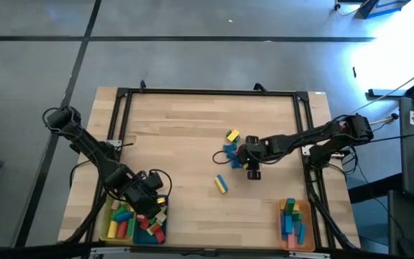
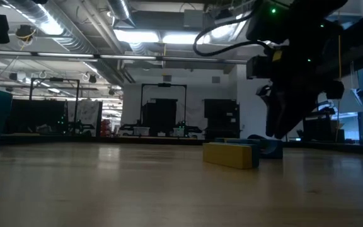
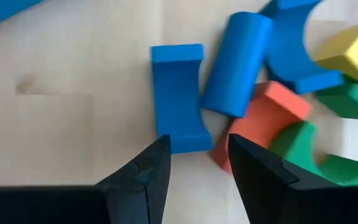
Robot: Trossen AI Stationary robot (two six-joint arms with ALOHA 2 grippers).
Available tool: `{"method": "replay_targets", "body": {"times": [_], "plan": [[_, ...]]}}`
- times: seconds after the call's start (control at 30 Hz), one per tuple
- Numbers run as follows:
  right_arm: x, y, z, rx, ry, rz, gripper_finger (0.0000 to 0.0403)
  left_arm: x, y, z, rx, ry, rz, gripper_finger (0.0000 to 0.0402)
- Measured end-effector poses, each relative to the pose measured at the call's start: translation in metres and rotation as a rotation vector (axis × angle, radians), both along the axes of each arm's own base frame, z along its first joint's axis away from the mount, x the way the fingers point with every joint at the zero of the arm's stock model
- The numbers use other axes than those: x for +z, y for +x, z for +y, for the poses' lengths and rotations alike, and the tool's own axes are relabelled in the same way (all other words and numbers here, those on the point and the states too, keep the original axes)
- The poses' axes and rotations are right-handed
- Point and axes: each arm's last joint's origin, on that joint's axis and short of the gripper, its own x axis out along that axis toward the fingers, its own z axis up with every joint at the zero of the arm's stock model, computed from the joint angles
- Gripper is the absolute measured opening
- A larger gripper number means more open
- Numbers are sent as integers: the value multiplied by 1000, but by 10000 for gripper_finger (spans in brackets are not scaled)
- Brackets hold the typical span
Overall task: Sort blocks by size
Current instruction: Put the blue arch block into the blue bin
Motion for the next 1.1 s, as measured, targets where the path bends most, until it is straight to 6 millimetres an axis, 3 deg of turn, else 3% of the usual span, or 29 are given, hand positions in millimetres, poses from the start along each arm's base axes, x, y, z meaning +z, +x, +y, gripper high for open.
{"method": "replay_targets", "body": {"times": [0.87,1.1], "plan": [[-3,4,3,7,0,-16,163,0,1,1,13,24,-22,196],[11,7,3,7,1,-27,163,0,1,1,-29,52,-30,196]]}}
